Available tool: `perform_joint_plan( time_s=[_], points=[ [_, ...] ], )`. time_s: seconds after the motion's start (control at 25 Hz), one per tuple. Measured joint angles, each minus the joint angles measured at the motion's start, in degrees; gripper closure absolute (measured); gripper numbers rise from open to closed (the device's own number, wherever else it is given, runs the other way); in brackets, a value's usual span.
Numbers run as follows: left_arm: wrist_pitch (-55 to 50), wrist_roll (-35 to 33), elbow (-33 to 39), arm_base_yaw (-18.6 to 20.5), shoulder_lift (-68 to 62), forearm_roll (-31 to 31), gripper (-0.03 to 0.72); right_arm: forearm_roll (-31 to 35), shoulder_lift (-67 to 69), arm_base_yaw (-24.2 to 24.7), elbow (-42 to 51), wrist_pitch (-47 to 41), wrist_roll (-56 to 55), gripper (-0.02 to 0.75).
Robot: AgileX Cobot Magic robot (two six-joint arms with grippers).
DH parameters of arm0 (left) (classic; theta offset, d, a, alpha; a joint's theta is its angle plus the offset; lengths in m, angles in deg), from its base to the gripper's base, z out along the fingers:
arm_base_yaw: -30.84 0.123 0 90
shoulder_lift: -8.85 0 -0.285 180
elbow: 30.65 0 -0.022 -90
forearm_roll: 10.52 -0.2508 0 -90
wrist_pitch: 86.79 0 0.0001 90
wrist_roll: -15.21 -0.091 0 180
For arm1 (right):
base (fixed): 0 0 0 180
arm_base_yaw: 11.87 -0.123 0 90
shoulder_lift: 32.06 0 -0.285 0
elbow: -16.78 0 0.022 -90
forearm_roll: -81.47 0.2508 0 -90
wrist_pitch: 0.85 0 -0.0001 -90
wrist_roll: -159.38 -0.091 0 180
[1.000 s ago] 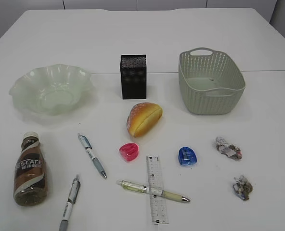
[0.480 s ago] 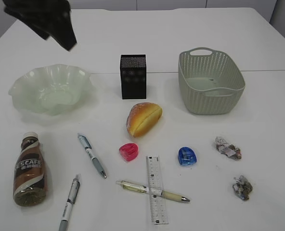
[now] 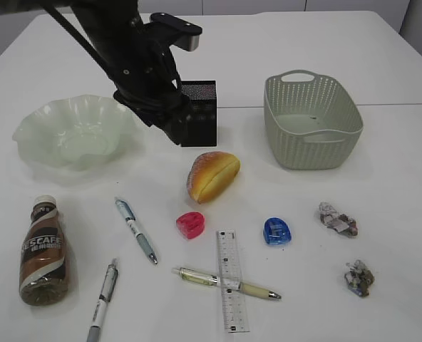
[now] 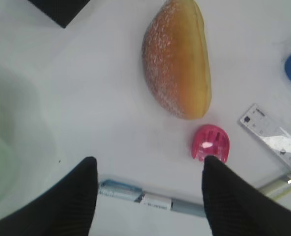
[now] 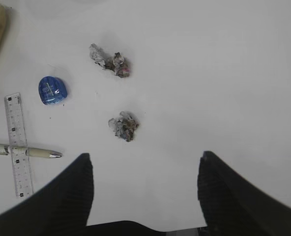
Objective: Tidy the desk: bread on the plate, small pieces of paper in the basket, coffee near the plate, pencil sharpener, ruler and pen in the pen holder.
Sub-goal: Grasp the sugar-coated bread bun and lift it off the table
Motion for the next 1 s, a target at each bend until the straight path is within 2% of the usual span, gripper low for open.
perform_joint_plan(
  time_s=[0.28,0.4,0.72,1.0],
  points=[
    [7.4,0.0,-1.0,-0.5,-4.8,4.5,0.098,0.4,4.8,0.0,-2.5,-0.3,0.0,0.248],
    [7.4,0.0,-3.7,-0.7,-8.3,6.5,0.091,0.4,5.8,0.0,-2.8,-0.3,0.0,0.248],
    [3.2,0.0,-13.0,-2.3,-16.4,7.0,0.090,0.4,6.4,0.0,-2.8,-0.3,0.0,0.248],
    [2.3,0.0,-14.7,-2.3,-20.3,4.9,0.090,0.4,6.5,0.0,-2.8,-0.3,0.0,0.248]
  ],
)
